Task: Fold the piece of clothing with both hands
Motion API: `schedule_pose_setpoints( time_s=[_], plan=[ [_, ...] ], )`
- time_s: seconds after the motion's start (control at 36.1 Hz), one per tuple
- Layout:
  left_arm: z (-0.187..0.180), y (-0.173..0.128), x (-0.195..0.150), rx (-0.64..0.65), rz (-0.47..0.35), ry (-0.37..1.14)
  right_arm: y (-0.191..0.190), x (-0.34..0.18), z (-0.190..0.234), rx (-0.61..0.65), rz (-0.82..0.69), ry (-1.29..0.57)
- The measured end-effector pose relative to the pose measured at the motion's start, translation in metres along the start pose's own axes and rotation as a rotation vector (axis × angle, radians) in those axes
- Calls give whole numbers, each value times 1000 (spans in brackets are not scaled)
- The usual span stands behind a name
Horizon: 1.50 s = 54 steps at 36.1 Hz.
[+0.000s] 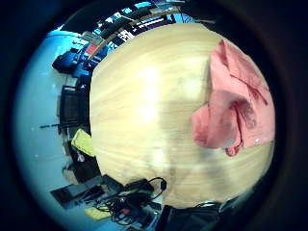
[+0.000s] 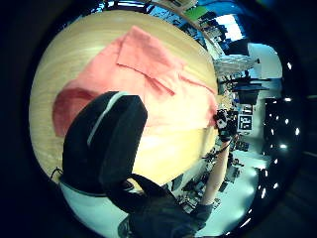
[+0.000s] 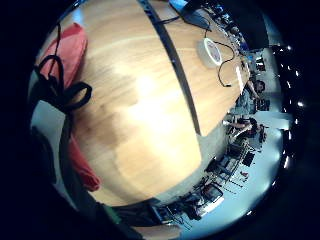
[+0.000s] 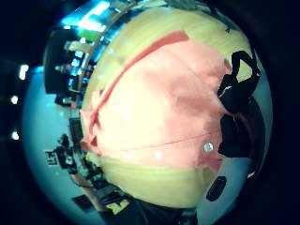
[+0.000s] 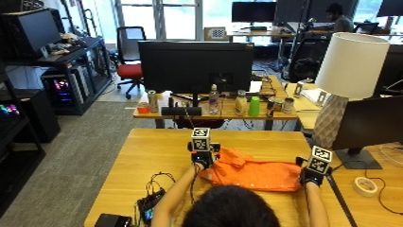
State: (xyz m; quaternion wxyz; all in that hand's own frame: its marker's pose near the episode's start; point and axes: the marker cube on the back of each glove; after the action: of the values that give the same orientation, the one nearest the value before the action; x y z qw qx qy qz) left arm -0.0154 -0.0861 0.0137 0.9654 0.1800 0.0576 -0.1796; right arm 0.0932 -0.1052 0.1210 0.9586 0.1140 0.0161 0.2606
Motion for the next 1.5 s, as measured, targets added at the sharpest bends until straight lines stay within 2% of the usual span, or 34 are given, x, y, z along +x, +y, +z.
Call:
schedule_pose_setpoints(
  time_s=[0.08,0.31,0.42,0.58,0.75,0.86,0.94,1.08,1.19,1.33,1.41,1.5],
  plan=[
    [-2,10,-1,-79,2,17,-33,-4,-4,10,-69,-41],
    [-9,11,-12,-94,-23,15,-37,-38,-71,-18,-119,-21],
    [-13,7,-17,-51,-8,32,-25,-83,-109,15,-179,-7],
    [-17,8,-28,-31,-47,69,0,-179,-140,54,-287,5],
    [-18,11,-40,-19,-76,84,29,-277,-128,30,-396,37],
    [-17,12,-55,-20,-143,121,89,-333,-124,1,-457,102],
    [-14,12,-67,-19,-193,137,112,-370,-104,-7,-482,157],
    [-13,8,-87,31,-256,59,131,-415,-62,-15,-516,149],
    [-15,14,-97,31,-277,24,145,-435,-37,-74,-554,15],
    [-14,19,-106,30,-300,16,156,-442,-22,-293,-480,-268],
    [-15,22,-108,35,-305,23,156,-444,-22,-426,-421,-498],
    [-20,24,-111,87,-318,29,161,-443,-35,-535,-438,-794]
  ],
)
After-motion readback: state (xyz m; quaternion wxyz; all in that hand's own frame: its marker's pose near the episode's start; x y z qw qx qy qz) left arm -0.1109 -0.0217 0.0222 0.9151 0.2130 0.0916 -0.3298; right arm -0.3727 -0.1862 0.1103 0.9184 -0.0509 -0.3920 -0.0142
